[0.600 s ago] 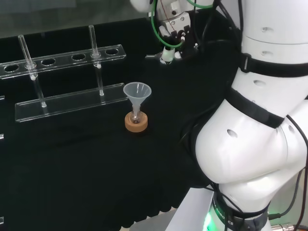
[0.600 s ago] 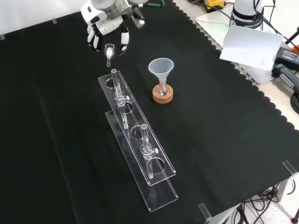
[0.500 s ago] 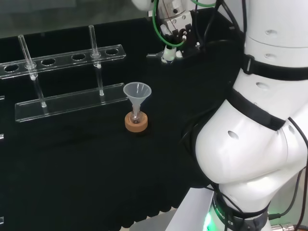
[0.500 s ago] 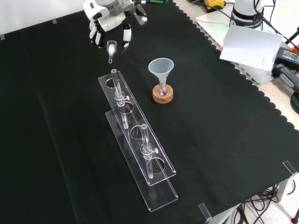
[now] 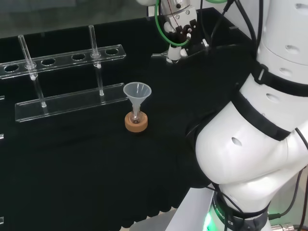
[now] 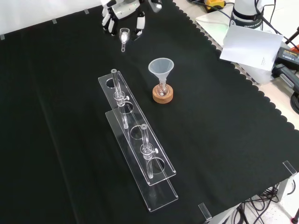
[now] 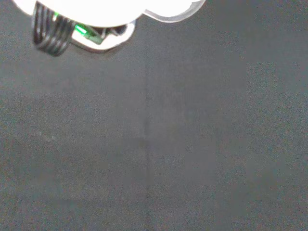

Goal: Pour all the NaCl from the weighing funnel into the round-bottom flask.

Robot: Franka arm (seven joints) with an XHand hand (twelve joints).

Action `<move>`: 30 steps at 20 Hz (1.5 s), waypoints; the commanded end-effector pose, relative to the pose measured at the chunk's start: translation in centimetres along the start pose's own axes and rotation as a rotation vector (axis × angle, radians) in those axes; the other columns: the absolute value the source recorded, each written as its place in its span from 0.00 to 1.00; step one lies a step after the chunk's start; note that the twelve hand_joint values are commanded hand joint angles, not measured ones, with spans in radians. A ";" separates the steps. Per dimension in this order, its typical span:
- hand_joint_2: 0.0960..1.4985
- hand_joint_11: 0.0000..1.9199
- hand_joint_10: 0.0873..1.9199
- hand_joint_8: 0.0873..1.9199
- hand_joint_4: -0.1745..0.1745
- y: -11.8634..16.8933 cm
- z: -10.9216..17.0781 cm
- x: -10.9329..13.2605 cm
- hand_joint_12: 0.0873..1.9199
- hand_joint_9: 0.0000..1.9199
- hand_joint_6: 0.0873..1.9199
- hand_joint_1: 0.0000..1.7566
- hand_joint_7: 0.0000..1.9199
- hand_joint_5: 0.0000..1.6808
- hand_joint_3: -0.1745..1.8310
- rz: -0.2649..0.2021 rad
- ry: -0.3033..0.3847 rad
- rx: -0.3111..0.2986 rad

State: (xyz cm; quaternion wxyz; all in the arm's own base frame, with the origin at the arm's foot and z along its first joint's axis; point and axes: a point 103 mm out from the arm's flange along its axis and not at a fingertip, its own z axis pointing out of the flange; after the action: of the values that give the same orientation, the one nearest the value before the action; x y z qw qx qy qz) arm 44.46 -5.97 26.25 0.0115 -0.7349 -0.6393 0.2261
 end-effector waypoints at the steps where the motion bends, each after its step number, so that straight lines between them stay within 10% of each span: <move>1: 0.36 0.41 0.13 0.32 0.85 -3.8 -0.4 0.8 0.52 0.49 0.38 0.65 0.32 0.74 0.47 -0.002 -0.019 0.043; 30: 0.37 0.42 0.13 0.32 0.83 -9.3 0.4 7.0 0.53 0.49 0.39 0.65 0.31 0.73 0.47 -0.063 -0.164 0.137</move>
State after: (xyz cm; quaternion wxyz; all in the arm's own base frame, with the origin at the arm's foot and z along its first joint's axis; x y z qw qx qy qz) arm 35.96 2.07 27.39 0.0236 -0.6995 -0.6468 0.3030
